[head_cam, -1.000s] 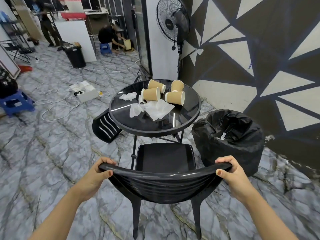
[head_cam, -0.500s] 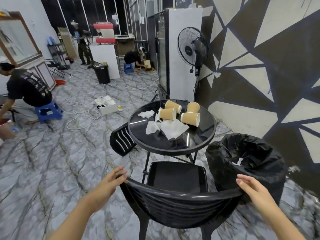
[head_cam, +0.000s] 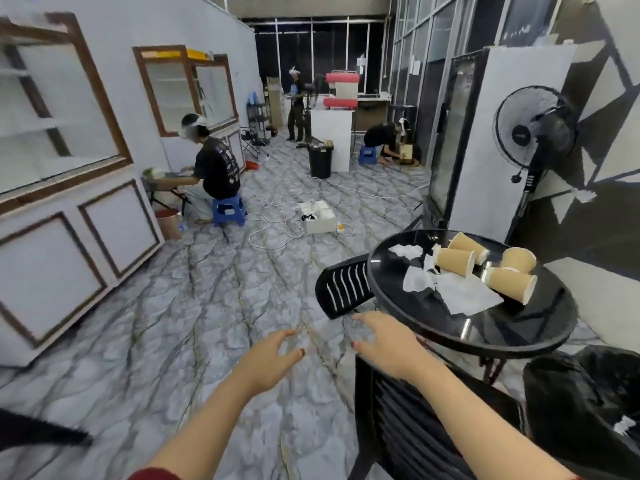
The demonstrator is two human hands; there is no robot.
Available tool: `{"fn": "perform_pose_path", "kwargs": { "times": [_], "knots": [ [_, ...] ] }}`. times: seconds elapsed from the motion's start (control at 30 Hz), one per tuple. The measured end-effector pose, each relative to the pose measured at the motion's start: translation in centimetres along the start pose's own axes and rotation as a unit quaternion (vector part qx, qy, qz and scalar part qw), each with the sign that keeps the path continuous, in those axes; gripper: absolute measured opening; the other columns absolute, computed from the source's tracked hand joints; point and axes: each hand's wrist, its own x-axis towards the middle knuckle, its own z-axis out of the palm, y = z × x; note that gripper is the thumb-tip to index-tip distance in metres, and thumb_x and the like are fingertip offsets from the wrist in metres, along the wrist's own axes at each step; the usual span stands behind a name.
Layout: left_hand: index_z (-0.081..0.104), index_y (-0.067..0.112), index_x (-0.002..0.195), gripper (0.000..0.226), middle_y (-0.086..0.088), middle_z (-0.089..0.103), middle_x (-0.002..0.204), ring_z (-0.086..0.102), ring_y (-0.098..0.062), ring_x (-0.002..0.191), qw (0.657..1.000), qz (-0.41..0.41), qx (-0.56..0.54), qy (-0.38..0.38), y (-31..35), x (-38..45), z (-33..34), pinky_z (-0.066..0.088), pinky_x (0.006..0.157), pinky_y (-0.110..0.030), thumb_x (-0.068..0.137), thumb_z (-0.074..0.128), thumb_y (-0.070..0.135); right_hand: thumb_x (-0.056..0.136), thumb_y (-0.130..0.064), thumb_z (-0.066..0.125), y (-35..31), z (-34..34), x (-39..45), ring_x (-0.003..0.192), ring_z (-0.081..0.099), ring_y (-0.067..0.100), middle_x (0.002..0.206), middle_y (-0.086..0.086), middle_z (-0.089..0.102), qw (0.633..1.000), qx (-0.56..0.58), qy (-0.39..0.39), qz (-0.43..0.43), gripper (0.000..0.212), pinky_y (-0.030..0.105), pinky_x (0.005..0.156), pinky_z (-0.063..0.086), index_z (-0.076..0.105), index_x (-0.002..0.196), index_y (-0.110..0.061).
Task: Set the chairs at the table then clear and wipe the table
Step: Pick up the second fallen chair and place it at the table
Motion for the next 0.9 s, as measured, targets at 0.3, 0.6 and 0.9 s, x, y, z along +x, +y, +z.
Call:
{"fn": "perform_pose_path", "kwargs": {
  "times": [0.3, 0.6, 0.9],
  "knots": [
    [0.025, 0.032, 0.143, 0.066, 0.004, 0.032, 0.151, 0.033, -0.018, 0.135, 0.990, -0.047, 0.134, -0.003, -11.1, -0.4, -7.9, 0.029, 0.110, -0.042, 0.086, 0.040, 0.062, 0.088, -0.044, 0.051, -10.6, 11.0, 8.6, 0.137, 0.027, 0.029, 0.151, 0.009, 0.028, 0.984, -0.056, -0.163, 0.048, 0.070, 0.043, 0.110, 0.029, 0.022, 0.145, -0.016],
    [0.019, 0.031, 0.146, 0.067, 0.002, 0.023, 0.154, 0.025, -0.020, 0.139, 0.980, -0.047, 0.186, -0.045, -16.7, 1.1, -11.2, 0.025, 0.112, -0.048, 0.088, 0.038, 0.061, 0.085, -0.049, 0.049, -14.7, 16.4, 12.3, 0.136, 0.029, 0.028, 0.151, 0.006, 0.028, 0.974, -0.078, -0.199, 0.078, 0.072, 0.046, 0.110, 0.029, 0.023, 0.145, -0.019],
    [0.023, 0.028, 0.145, 0.066, 0.000, 0.025, 0.154, 0.024, -0.021, 0.140, 0.978, -0.046, 0.191, -0.072, -19.7, 5.9, -11.9, 0.021, 0.114, -0.048, 0.088, 0.039, 0.059, 0.090, -0.046, 0.048, -14.6, 18.1, 16.9, 0.139, 0.025, 0.029, 0.153, 0.010, 0.025, 0.966, -0.095, -0.222, 0.090, 0.071, 0.041, 0.112, 0.027, 0.018, 0.147, -0.018]
  ]
}}
